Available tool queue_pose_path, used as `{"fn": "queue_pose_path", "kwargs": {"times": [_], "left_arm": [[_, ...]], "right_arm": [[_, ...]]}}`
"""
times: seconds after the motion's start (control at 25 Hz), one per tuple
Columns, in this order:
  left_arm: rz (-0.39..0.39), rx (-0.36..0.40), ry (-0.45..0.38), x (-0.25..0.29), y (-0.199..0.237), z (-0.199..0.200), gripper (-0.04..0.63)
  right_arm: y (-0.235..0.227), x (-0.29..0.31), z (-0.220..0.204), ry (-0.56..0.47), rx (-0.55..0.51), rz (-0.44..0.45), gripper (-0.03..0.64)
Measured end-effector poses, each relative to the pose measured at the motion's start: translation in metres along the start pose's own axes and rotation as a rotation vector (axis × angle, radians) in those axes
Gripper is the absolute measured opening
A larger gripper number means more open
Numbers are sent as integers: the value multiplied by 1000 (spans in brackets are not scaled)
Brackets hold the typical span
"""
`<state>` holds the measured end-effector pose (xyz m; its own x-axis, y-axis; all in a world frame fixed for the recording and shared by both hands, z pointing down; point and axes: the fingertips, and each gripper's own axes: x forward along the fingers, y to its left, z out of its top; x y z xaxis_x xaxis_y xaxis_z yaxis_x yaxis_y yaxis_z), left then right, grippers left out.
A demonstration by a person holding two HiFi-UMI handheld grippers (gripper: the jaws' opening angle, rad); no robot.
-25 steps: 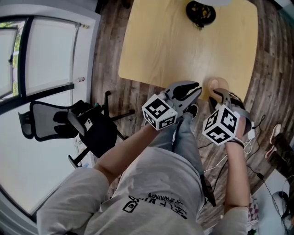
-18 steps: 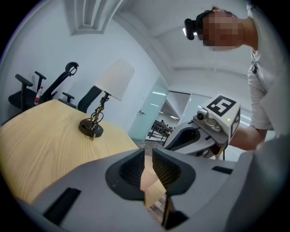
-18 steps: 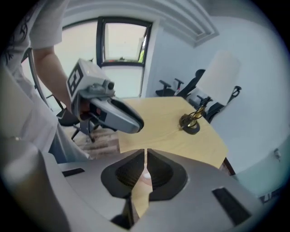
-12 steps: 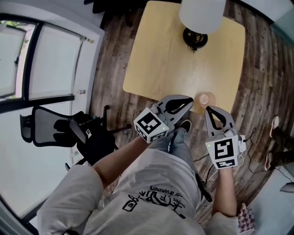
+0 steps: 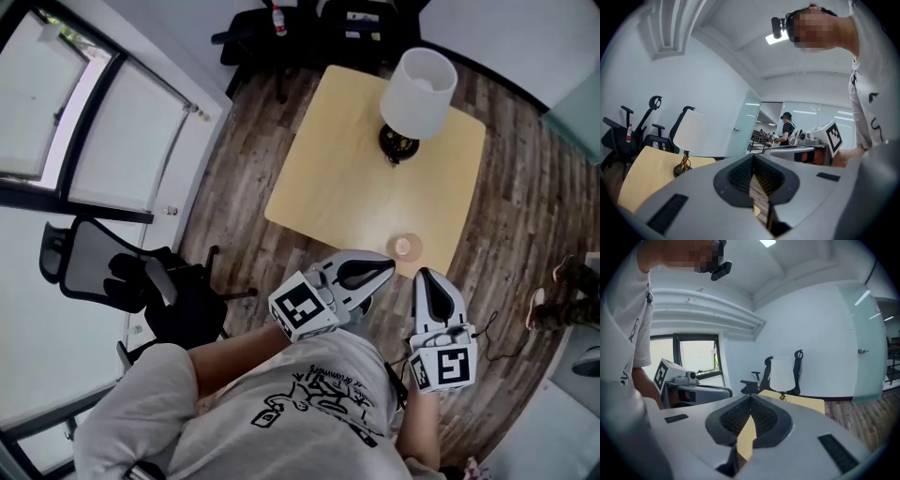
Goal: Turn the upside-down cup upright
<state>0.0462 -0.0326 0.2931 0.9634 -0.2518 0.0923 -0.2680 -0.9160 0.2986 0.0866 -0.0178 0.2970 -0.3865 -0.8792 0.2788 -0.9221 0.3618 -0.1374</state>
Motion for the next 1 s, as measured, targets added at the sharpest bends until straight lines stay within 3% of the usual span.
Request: {"fn": "queue_pose_path", "kwargs": {"times": [0.52, 1.0], "left_arm": [[34, 55, -17, -26, -34, 39, 9], [49, 100, -21, -29, -43, 33, 9]], "right_arm": [[36, -34, 51, -170, 33, -48, 22], [49, -39, 43, -225, 55, -96, 23]]}}
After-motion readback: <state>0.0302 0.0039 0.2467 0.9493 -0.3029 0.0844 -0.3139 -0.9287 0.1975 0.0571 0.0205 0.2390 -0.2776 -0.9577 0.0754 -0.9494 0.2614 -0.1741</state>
